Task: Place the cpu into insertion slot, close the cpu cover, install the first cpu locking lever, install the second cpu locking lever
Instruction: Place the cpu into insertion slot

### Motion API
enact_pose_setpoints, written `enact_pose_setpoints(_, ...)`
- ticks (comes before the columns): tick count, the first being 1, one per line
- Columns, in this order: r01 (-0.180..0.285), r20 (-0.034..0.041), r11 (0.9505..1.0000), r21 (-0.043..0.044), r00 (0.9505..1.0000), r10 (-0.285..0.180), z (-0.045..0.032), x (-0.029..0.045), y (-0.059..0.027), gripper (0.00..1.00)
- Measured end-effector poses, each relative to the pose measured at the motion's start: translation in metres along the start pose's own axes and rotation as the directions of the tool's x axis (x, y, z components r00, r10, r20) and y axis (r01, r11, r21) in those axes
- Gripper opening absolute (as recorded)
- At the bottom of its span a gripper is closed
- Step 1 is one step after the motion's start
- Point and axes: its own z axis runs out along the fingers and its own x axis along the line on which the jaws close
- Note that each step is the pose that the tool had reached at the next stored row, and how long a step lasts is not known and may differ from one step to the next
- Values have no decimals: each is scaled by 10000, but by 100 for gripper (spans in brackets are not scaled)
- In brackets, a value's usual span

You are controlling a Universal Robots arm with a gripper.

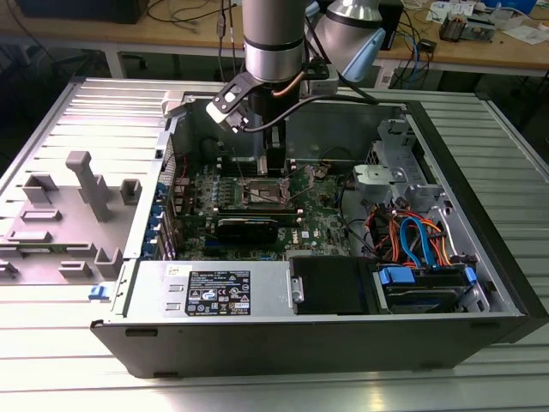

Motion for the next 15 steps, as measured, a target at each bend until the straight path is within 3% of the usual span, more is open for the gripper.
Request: enact_pose_setpoints(15,0,1,10000,0,10000,0,133,-3,-8,55)
